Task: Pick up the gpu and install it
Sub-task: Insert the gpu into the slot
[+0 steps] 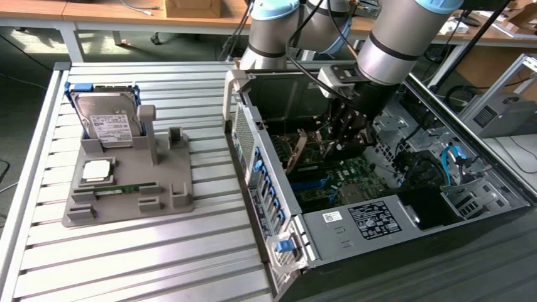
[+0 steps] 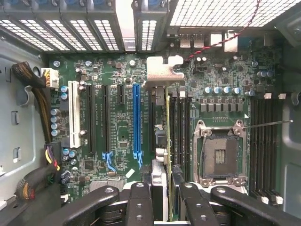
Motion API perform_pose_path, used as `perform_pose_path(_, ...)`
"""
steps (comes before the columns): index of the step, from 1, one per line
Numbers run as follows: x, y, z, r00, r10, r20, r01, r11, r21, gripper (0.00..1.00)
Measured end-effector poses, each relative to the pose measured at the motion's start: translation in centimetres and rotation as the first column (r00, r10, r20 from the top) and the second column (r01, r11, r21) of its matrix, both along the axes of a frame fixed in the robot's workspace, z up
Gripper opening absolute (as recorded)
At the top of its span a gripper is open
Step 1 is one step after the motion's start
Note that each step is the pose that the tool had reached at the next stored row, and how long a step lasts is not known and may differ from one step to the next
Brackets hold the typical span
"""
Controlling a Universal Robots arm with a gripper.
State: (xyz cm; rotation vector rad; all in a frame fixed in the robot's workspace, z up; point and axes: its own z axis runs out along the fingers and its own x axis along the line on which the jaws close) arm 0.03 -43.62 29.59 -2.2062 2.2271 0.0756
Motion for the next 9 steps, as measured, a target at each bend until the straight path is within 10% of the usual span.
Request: perform_pose_path(9, -0.17, -0.39, -0.1, 1.0, 0.0, 0.0, 0.0, 1.0, -0.0005, 0.27)
